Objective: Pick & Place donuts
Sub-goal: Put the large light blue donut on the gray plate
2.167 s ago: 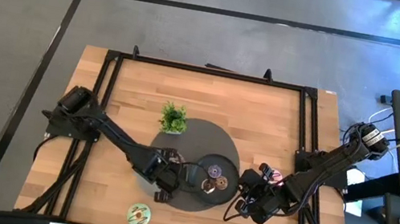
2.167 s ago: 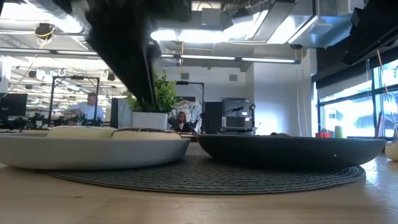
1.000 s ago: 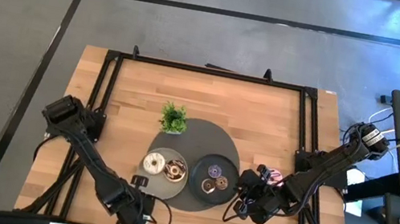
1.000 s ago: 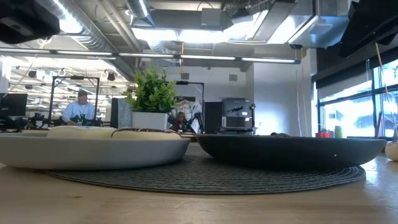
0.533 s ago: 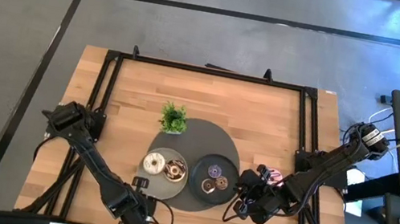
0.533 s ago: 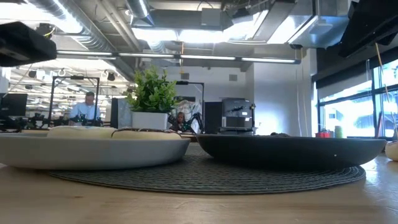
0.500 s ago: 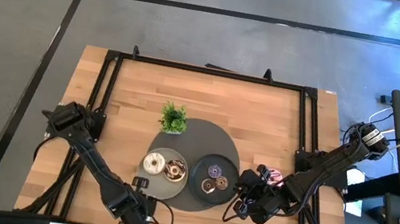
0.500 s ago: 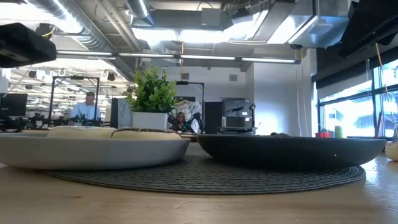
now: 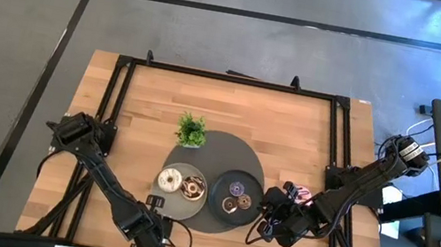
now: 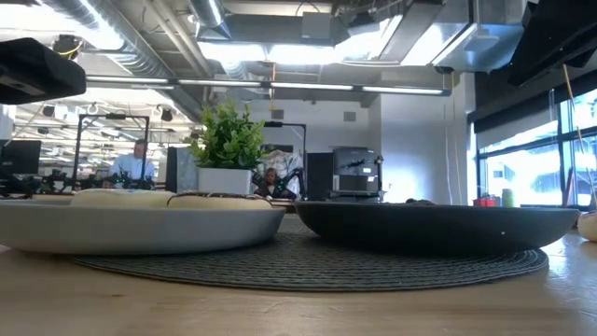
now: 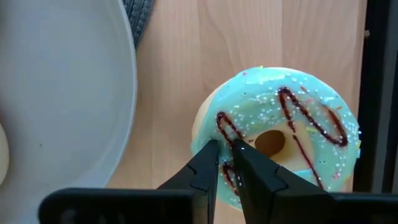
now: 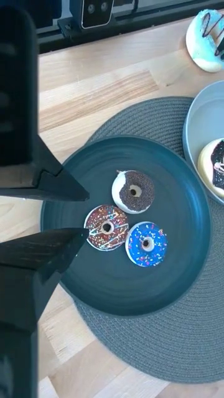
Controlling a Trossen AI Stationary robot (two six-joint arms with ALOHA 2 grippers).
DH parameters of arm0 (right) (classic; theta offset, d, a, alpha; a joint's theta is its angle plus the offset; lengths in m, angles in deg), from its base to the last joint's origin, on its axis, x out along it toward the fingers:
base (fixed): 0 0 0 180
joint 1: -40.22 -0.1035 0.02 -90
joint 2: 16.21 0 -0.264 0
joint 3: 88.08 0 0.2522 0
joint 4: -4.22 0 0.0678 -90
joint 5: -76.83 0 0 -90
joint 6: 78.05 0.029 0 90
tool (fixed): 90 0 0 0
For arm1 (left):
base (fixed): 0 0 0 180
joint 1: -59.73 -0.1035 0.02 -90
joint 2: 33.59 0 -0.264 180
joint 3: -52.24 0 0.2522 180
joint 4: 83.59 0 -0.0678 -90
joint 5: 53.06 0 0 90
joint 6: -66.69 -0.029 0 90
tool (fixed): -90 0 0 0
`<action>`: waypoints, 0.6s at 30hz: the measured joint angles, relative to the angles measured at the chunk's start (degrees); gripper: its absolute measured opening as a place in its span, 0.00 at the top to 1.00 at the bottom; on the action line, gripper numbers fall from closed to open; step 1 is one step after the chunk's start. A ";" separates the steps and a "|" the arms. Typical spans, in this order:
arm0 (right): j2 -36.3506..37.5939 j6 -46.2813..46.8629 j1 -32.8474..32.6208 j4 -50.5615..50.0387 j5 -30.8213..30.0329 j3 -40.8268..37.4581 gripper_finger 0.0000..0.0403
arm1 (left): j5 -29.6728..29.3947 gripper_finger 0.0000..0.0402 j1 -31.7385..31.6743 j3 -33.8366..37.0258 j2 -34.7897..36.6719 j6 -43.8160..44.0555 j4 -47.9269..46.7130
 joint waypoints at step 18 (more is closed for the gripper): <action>0.00 0.00 0.00 0.00 0.09 0.00 0.79 | 0.58 0.58 -0.22 0.00 0.00 2.94 -0.23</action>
